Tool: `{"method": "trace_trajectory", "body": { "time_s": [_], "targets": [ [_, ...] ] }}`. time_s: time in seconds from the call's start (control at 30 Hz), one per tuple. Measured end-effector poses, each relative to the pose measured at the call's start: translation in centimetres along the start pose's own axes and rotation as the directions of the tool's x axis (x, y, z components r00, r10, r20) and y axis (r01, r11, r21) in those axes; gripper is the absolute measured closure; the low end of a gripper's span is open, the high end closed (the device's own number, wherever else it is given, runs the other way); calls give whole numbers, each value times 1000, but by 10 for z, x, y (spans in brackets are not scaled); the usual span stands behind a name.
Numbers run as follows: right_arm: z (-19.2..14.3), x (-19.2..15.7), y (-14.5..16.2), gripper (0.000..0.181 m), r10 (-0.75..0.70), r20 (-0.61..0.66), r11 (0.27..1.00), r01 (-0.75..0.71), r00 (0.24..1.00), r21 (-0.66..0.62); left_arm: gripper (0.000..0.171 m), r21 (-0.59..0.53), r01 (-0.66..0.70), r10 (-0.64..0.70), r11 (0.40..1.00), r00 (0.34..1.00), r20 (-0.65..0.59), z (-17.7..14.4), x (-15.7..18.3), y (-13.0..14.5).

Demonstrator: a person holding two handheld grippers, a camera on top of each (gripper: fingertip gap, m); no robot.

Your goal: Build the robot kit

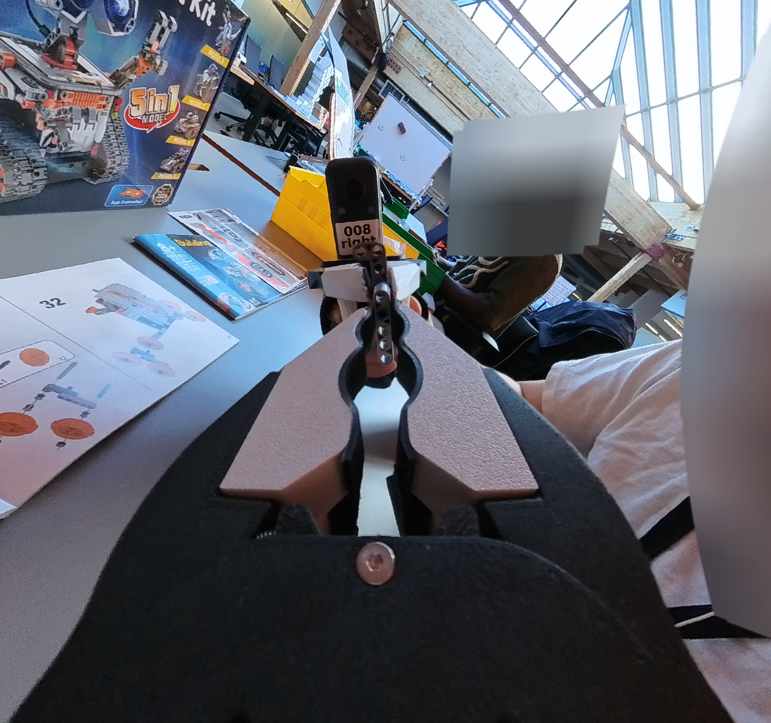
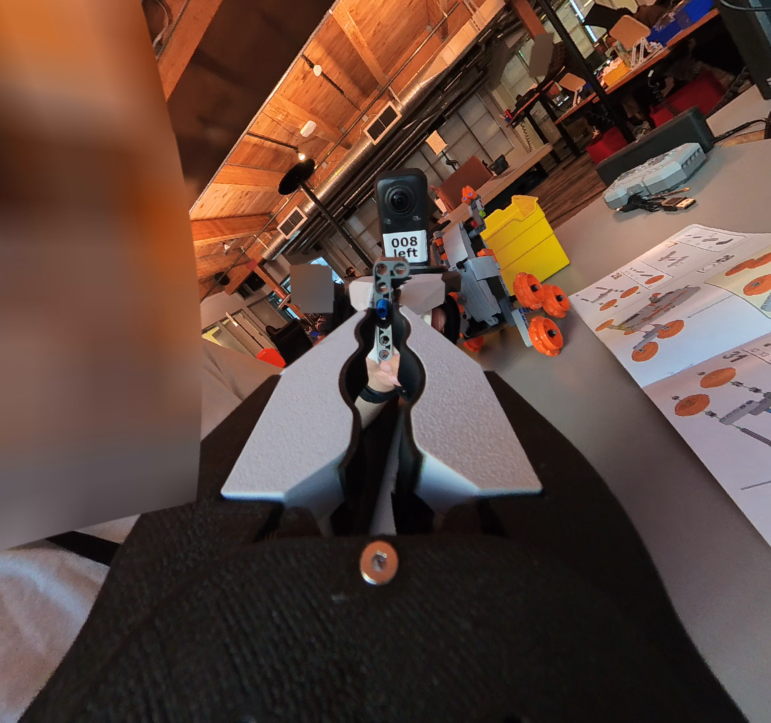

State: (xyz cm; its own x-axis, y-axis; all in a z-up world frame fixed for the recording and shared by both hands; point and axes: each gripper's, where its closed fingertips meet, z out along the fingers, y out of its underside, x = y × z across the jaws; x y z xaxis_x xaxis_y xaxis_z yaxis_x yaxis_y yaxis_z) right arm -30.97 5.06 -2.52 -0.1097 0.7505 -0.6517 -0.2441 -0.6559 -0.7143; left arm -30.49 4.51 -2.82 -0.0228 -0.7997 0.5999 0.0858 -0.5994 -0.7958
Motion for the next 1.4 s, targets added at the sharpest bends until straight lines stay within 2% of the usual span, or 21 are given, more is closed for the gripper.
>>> {"method": "trace_trajectory", "body": {
  "time_s": [0.03, 0.3, 0.4, 0.47, 0.6, 0.7, 1.4],
  "targets": [
    [0, 0, 0, 175, -5, -3, 1000, 5, 1000, -4, 166, -2, -7, 7, 1000, 1000, 2, 0, 0, 0],
    [-3, 1, 6, 174, 28, -13, 998, -28, 1000, -60, 166, -64, -18, 19, 998, 1000, 13, 1, -1, 8],
    [-2, -2, 7, 174, 28, 1, 997, -28, 1000, -75, 166, -151, 2, 3, 989, 1000, 29, 7, -6, 25],
    [0, 0, 16, 174, 14, -24, 990, -18, 1000, -142, 166, -154, 13, -10, 988, 1000, 19, 12, -5, 30],
    [-10, -1, 3, 175, -13, -40, 995, 10, 999, -95, 166, -86, 28, -26, 996, 1000, 17, 5, -7, 16],
    [-11, 3, 6, 174, -6, -55, 994, 0, 998, -111, 166, -66, 22, -21, 998, 1000, 22, 2, -8, 11],
    [-5, 6, 9, 175, 50, -17, 996, -51, 999, -72, 166, -60, 59, -58, 997, 998, 4, 1, -7, 9]
  ]
}}
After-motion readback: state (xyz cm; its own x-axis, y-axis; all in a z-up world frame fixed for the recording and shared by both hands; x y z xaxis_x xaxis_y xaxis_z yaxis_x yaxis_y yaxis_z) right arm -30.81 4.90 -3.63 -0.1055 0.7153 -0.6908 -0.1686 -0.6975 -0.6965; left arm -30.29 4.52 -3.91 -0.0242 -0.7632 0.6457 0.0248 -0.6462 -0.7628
